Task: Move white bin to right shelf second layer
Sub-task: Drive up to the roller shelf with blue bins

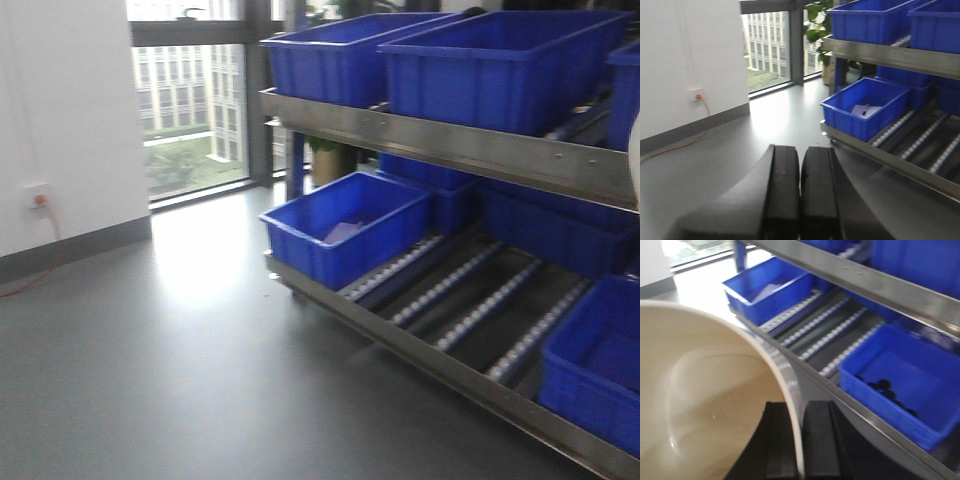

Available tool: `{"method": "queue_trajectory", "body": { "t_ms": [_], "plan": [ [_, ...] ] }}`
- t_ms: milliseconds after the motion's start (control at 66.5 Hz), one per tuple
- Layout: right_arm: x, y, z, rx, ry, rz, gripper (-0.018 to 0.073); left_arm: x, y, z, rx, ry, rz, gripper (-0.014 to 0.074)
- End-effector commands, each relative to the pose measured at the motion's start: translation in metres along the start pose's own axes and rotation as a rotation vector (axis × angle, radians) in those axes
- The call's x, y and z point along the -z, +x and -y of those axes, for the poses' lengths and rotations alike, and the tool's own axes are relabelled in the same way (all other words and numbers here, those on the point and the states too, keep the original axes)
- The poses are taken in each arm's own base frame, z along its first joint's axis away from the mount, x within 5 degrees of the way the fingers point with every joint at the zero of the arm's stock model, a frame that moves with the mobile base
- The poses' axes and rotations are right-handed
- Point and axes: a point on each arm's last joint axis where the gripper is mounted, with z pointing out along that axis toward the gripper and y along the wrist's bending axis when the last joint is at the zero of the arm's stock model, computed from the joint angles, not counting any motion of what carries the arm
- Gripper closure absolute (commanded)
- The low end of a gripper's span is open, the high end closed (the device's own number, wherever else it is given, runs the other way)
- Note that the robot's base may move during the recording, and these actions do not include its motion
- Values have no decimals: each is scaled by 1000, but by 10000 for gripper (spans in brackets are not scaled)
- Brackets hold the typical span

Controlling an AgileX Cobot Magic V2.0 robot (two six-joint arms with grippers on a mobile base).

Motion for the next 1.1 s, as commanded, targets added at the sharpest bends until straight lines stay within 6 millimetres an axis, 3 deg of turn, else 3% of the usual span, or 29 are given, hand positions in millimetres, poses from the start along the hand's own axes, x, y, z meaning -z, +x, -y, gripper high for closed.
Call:
{"method": "queue_trajectory", "body": {
  "t_ms": [0,1083],
  "plan": [
    [4,-18,-1,-4,-4,124,511,-1,4,0,3,6,66,512],
    [4,-18,-1,-4,-4,124,511,-1,4,0,3,6,66,512]
  ]
}}
